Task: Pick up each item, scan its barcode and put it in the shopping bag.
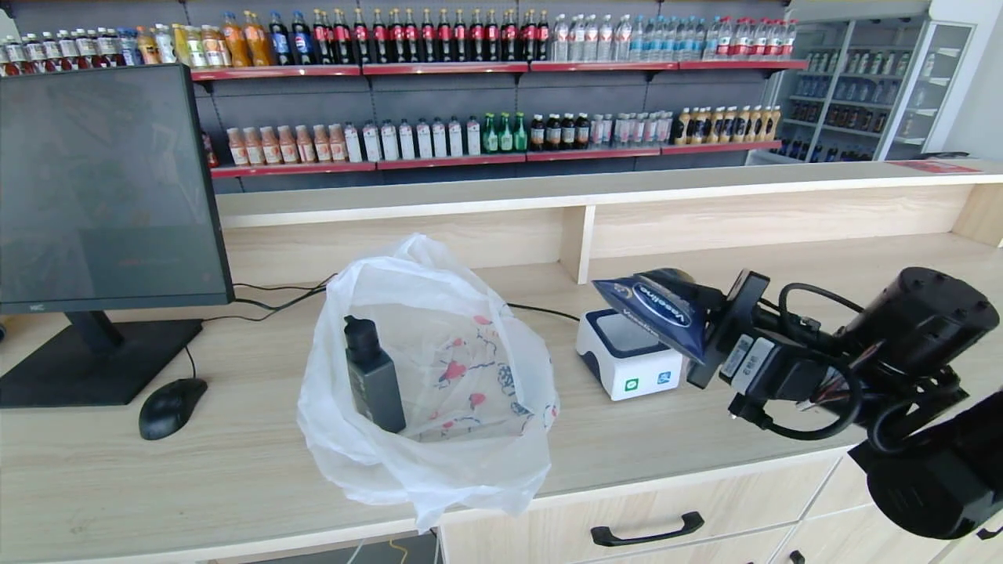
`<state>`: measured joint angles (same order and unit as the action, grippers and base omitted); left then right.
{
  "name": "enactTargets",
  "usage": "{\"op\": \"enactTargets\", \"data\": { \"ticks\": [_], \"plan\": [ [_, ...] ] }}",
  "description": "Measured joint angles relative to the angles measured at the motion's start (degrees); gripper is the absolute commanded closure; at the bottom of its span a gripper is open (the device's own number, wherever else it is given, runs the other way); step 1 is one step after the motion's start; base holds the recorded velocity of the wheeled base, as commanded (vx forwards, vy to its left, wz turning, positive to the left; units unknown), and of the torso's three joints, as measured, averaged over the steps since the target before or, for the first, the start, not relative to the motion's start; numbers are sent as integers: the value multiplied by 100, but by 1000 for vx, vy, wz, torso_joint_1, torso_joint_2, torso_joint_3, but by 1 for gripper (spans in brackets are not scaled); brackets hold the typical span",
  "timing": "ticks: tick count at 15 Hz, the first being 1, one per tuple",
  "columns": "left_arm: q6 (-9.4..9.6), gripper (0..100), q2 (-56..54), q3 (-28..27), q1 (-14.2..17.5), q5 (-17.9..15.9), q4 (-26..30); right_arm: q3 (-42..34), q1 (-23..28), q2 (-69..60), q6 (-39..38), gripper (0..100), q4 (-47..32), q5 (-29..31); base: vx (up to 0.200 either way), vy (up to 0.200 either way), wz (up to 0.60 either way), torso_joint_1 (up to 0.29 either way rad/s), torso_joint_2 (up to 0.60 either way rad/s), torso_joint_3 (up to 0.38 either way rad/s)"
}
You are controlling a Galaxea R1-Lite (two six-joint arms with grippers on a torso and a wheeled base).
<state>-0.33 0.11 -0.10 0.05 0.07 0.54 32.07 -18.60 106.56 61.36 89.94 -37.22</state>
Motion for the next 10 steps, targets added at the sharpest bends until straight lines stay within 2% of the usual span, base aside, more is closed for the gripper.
{"op": "enactTargets", "data": {
  "ticks": [2, 4, 10],
  "plan": [
    [0, 0, 0, 0, 0, 0, 0, -145, -217, -364, -374, 100, 7, 325, 0, 0, 0, 0, 0, 0],
    [0, 0, 0, 0, 5, 0, 0, -518, -488, -681, -897, 100, -4, 944, 0, 0, 0, 0, 0, 0],
    [1, 0, 0, 0, 2, 0, 0, -991, -1080, -1690, -3738, 100, 2, 2745, 0, 0, 0, 0, 0, 0]
  ]
}}
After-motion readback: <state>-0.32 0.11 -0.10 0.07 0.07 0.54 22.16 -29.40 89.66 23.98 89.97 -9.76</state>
